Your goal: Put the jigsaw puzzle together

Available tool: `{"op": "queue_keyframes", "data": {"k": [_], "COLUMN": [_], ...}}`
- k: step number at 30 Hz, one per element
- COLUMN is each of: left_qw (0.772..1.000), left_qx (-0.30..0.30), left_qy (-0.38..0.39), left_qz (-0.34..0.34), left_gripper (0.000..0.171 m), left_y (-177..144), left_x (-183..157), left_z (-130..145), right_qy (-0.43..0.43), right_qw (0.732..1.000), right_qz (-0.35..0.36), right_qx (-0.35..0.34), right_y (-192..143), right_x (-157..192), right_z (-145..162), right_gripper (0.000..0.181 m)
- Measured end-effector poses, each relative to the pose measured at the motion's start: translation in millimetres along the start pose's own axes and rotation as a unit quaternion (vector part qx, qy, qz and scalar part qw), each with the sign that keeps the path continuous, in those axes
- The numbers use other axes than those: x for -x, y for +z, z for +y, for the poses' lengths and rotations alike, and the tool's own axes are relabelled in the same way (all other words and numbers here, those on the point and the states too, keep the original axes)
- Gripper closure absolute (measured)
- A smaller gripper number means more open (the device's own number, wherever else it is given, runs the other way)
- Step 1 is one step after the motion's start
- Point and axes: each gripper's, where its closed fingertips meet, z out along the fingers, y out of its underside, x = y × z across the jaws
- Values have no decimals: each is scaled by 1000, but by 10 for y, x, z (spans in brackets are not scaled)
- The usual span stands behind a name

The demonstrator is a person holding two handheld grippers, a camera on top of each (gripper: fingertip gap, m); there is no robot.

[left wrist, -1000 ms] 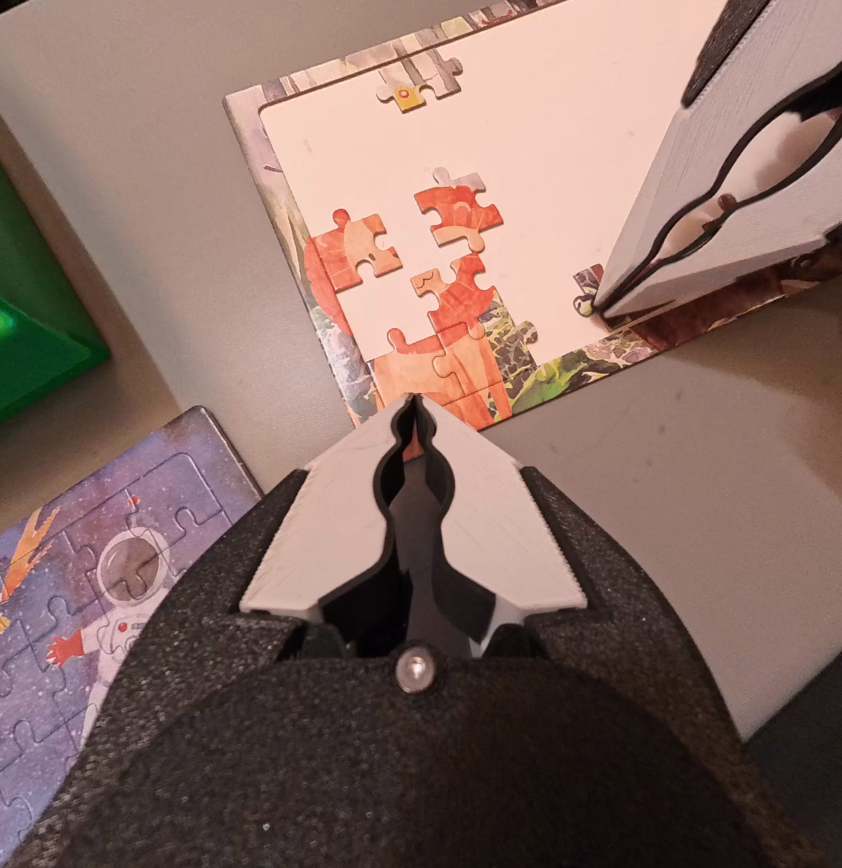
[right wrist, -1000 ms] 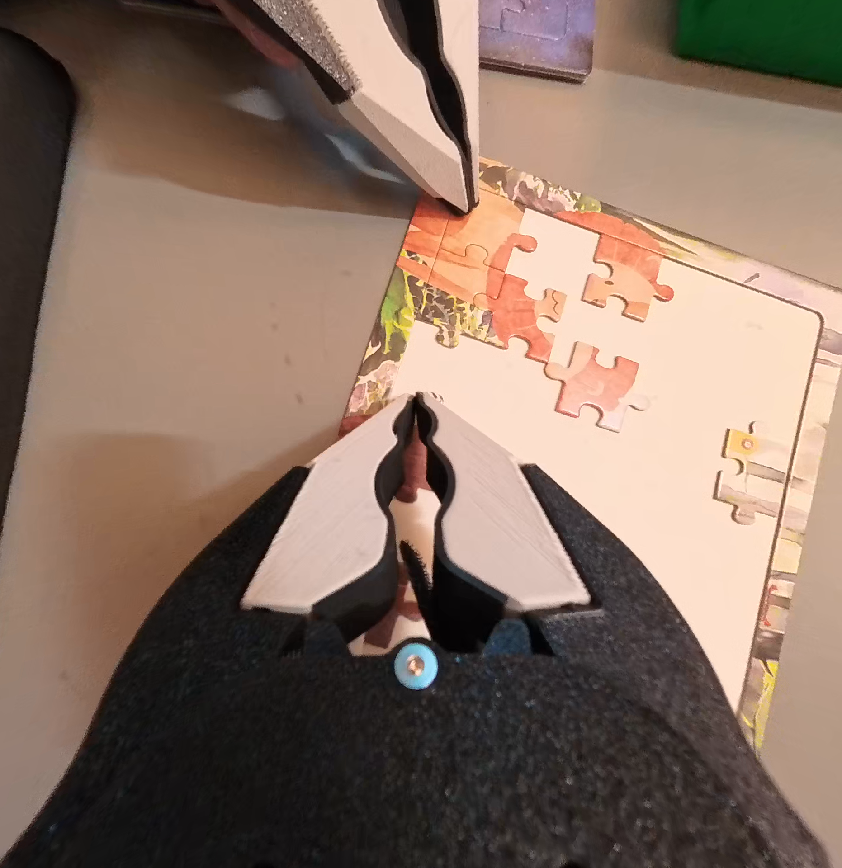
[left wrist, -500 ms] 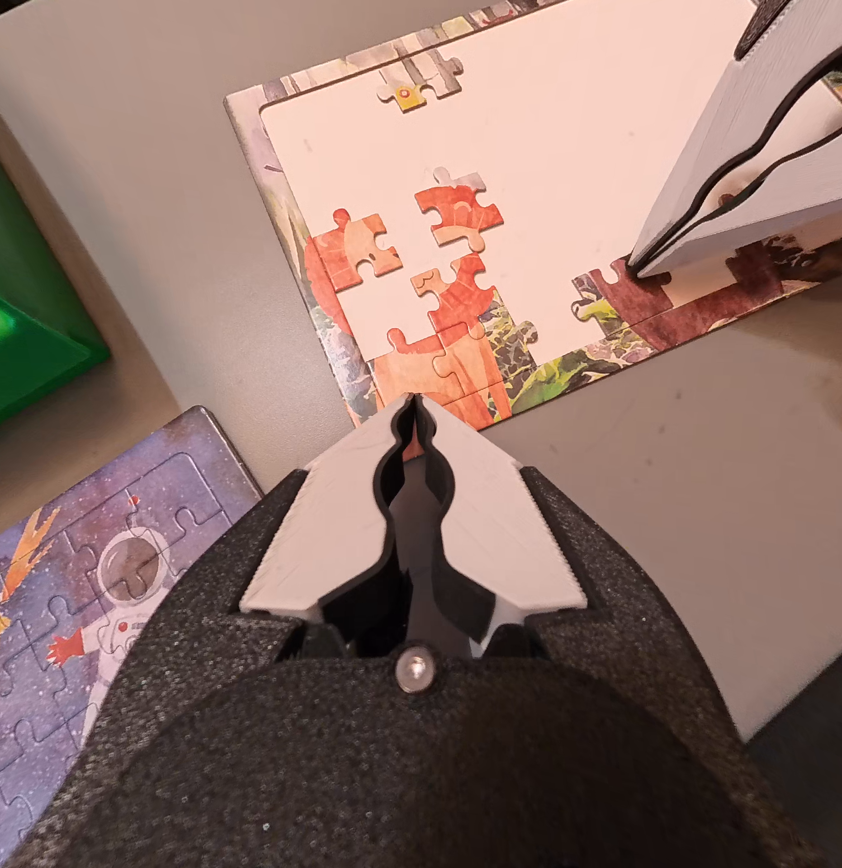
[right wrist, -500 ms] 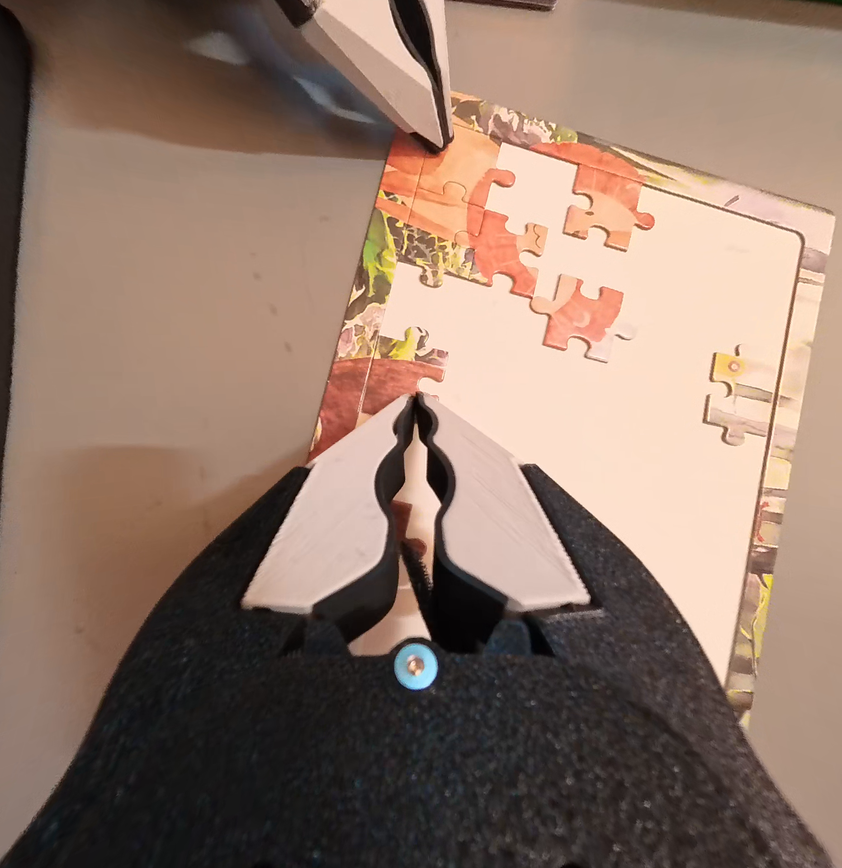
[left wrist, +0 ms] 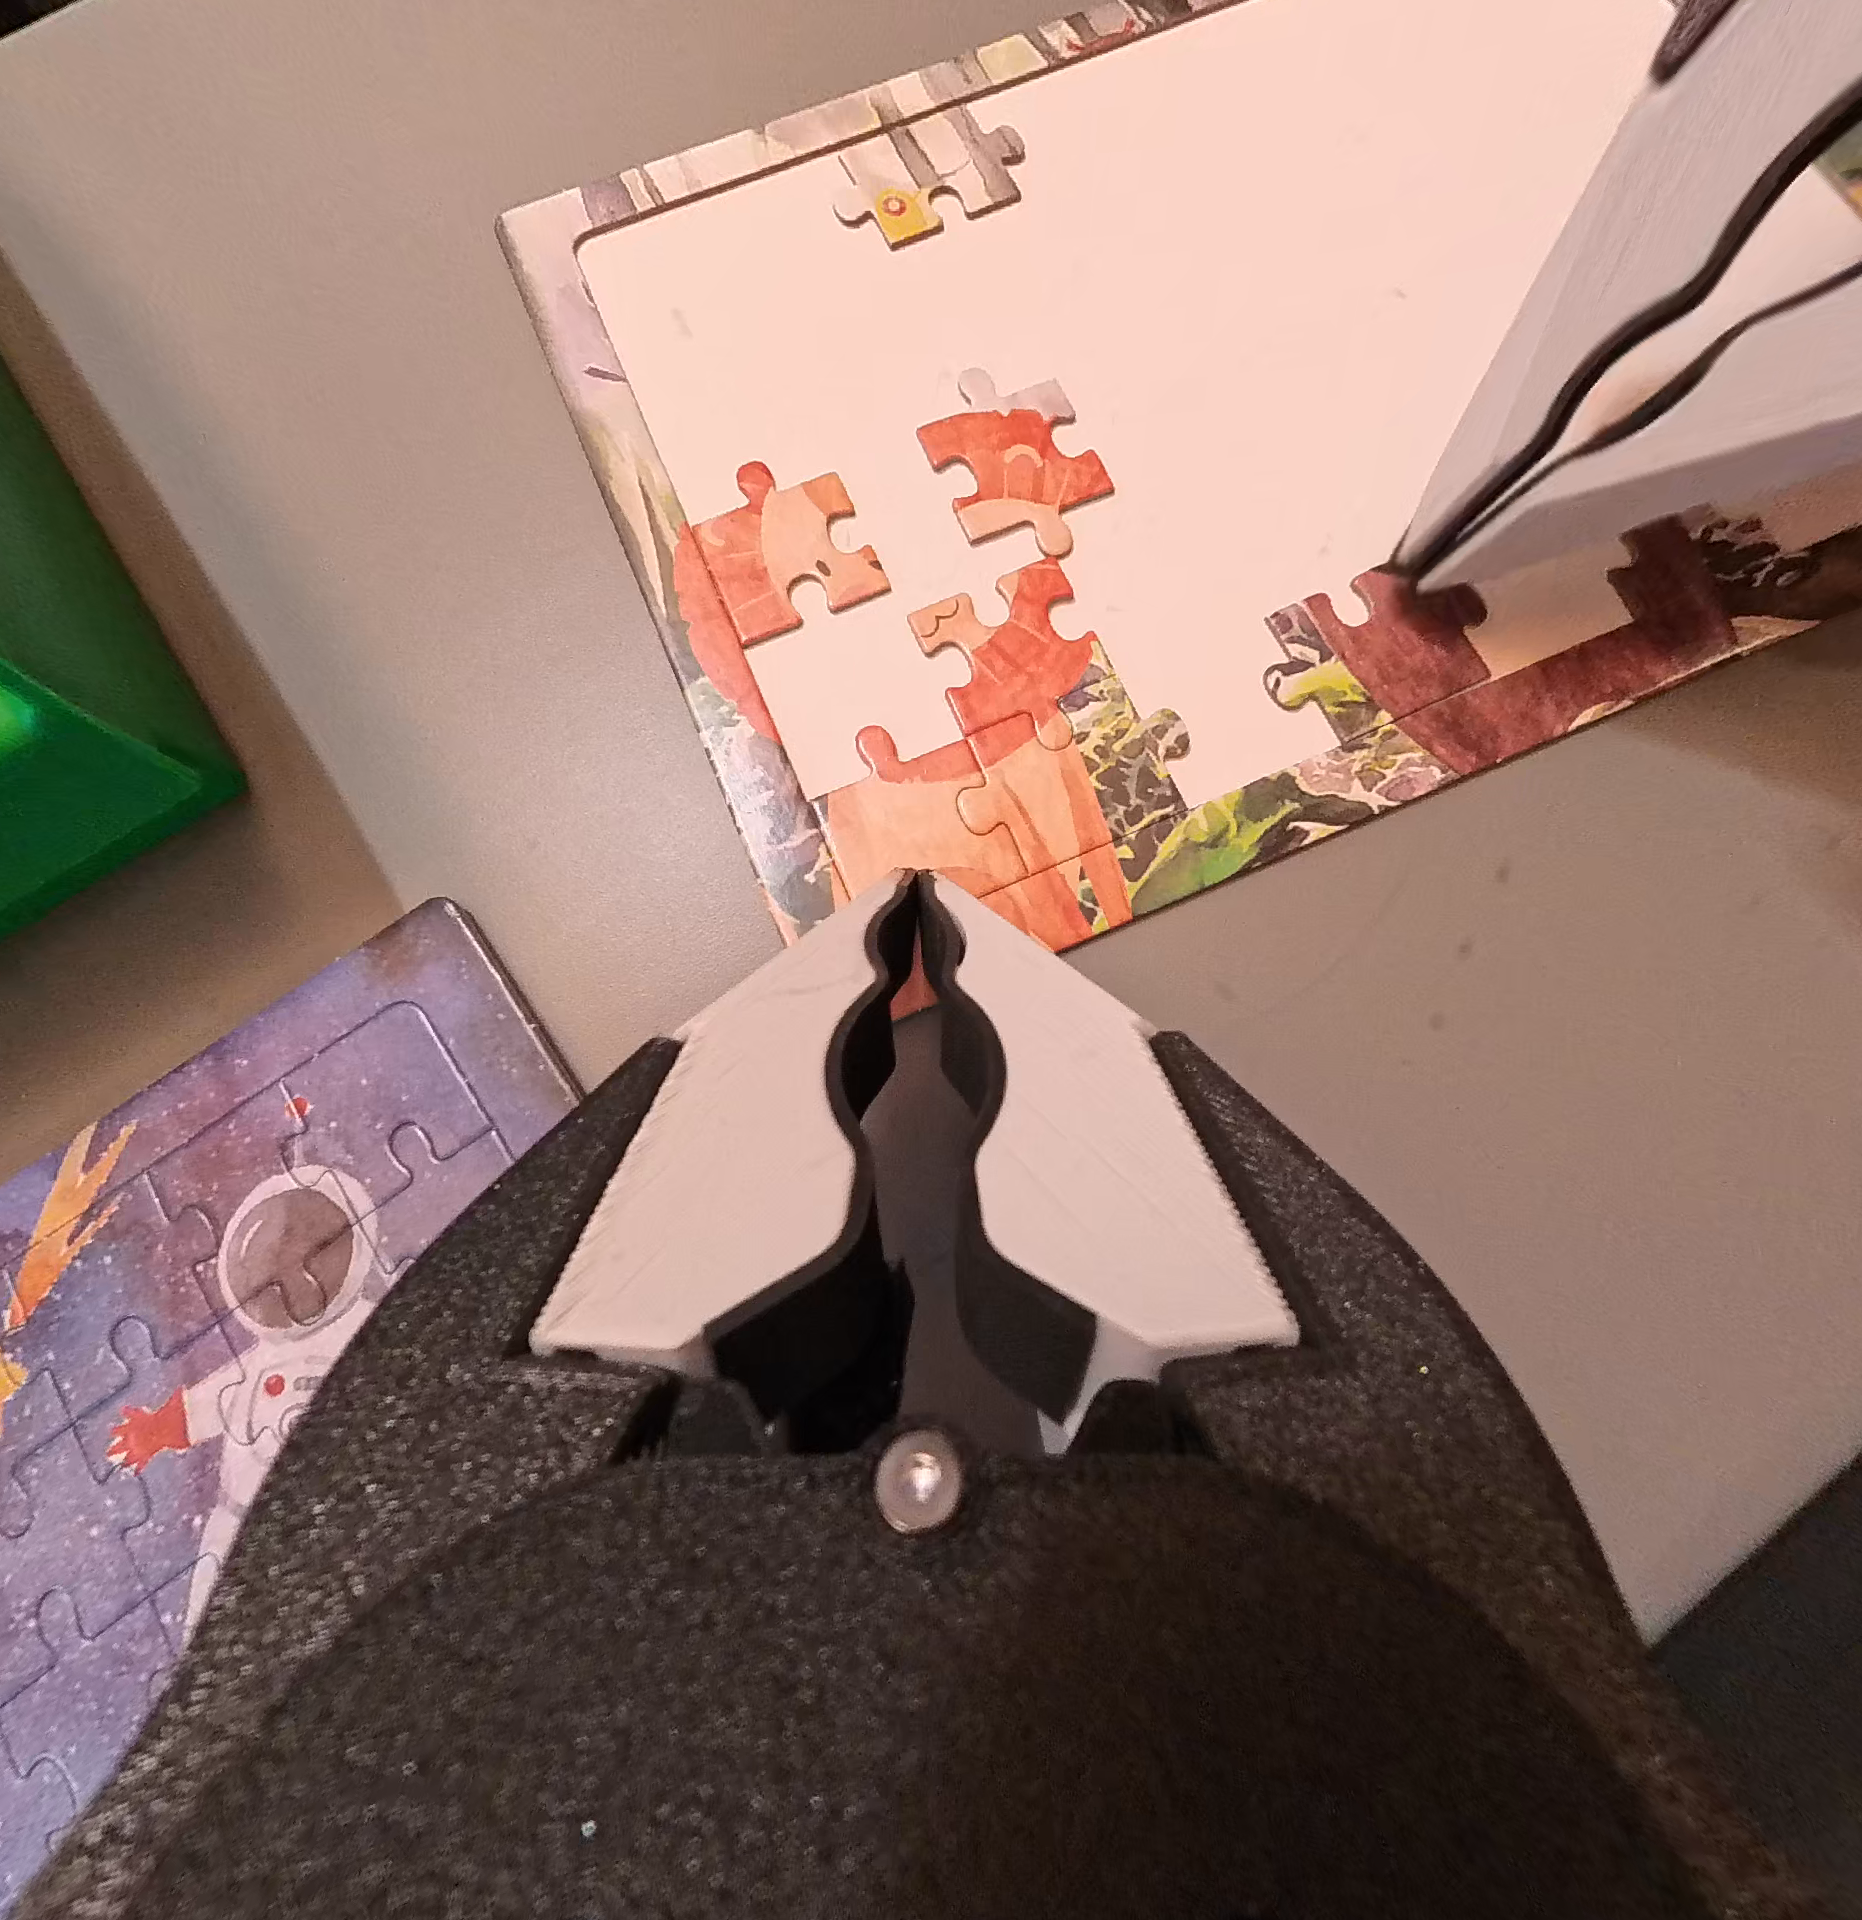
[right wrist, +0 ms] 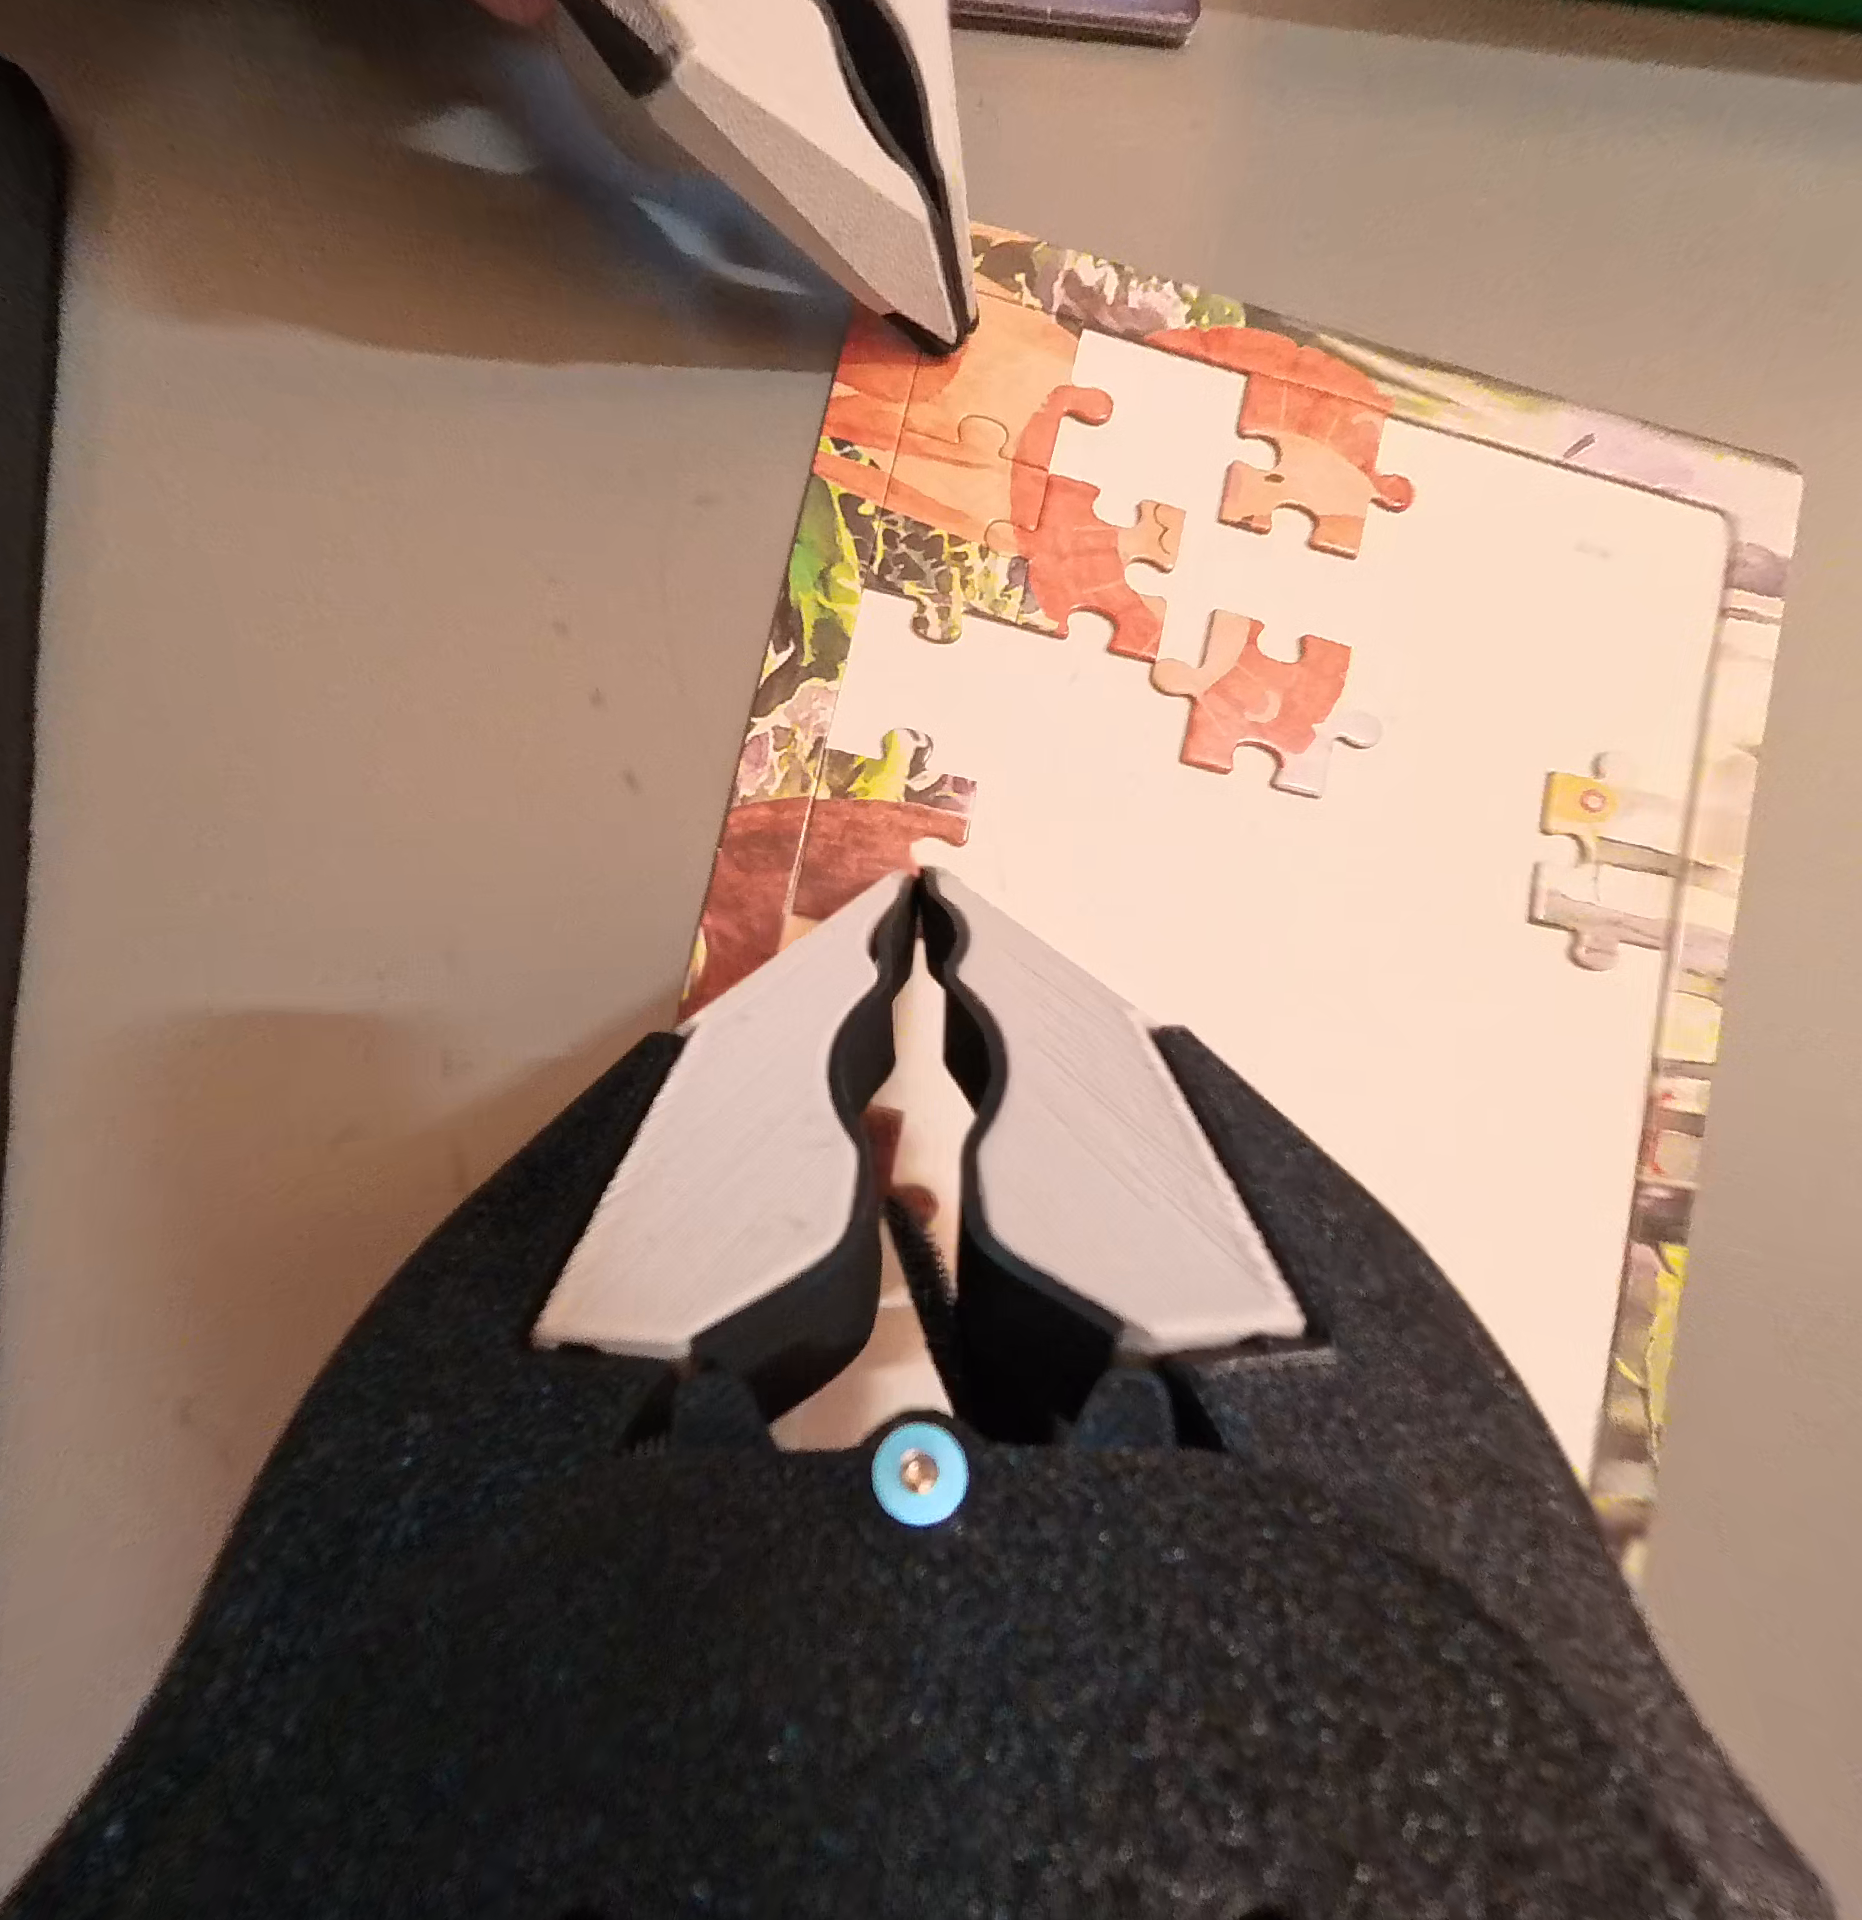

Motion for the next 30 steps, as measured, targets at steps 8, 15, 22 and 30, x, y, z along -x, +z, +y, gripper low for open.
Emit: {"op": "queue_keyframes", "data": {"k": [8, 15, 22, 30], "left_qw": [1000, 1000, 999, 999], "left_qx": [2, 4, 14, 24], "left_qy": [8, 13, 26, 39], "left_qz": [-6, -14, -22, -18], "left_gripper": [171, 171, 171, 171], "left_y": [1, -1, -10, -25], "left_x": [0, 1, -19, -66], "left_z": [-1, 3, 13, 25], "right_qy": [52, 117, 110, 107], "right_qw": [991, 987, 992, 994], "right_qz": [-113, -106, -65, 8], "right_qx": [40, -18, -22, -16], "right_y": [-401, -368, -430, -483], "right_x": [682, 746, 623, 342], "right_z": [379, 496, 594, 700], "right_gripper": [181, 181, 181, 181]}}
